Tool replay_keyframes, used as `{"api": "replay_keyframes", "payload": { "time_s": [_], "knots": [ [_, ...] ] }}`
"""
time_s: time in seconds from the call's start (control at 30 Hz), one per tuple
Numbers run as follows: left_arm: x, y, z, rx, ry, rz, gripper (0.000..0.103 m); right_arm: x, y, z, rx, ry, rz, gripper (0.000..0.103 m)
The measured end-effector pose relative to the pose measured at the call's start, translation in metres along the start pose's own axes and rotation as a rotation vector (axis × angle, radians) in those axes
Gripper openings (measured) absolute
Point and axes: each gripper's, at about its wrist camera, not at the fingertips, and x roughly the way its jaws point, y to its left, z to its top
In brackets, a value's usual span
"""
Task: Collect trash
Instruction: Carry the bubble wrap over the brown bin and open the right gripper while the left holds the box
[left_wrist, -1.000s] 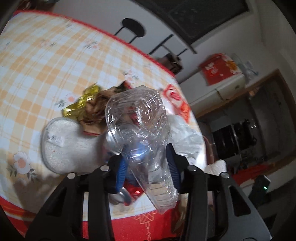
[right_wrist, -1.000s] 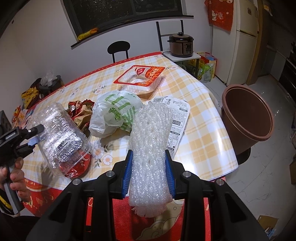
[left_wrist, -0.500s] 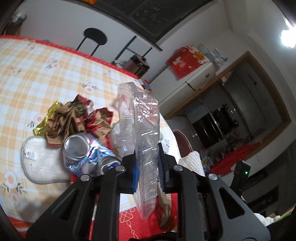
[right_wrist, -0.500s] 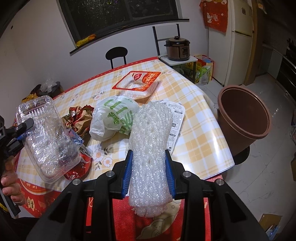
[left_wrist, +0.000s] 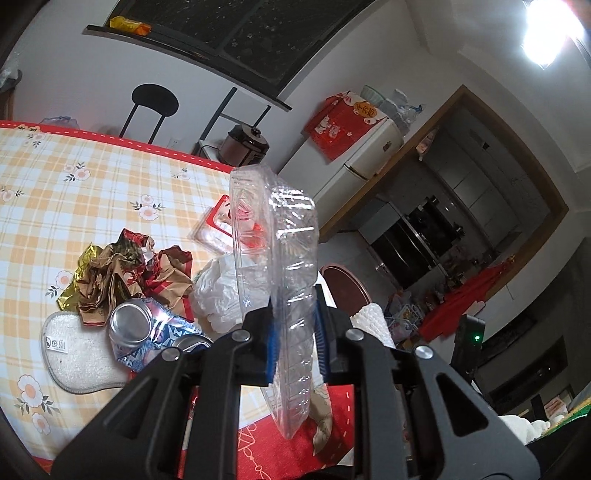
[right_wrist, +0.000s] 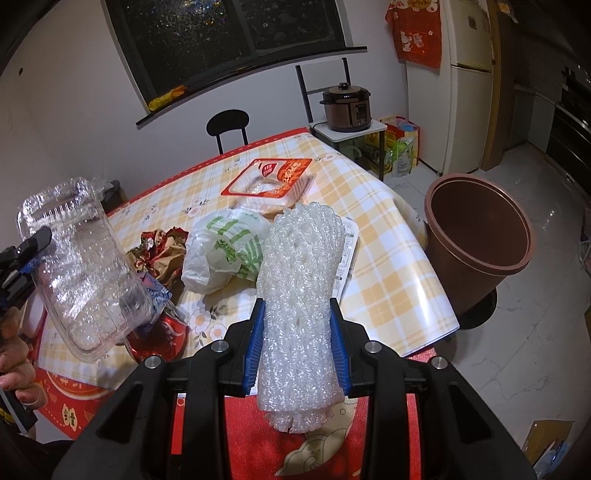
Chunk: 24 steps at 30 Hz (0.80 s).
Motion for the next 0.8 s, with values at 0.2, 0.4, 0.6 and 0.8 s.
{"api": "replay_keyframes", "payload": {
  "time_s": [0.2, 0.4, 0.6, 0.8],
  "knots": [
    [-0.002, -0.007, -0.002, 0.009, -0.005, 0.03, 0.02, 0.0, -0.002, 0.002, -0.002, 0.007, 0.008, 0.033],
    [-0.003, -0.016, 0.0, 0.024, -0.028, 0.076, 0.02, 0.004, -0.015, 0.013, -0.003, 0.009, 0.038, 0.033],
    [0.005, -0.031, 0.002, -0.019, -0.085, 0.136, 0.02, 0.008, -0.046, 0.036, -0.01, 0.007, 0.064, 0.033],
    [0.024, -0.055, 0.005, -0.033, -0.117, 0.189, 0.02, 0.011, -0.102, 0.071, 0.025, -0.034, 0.043, 0.033]
  ]
}}
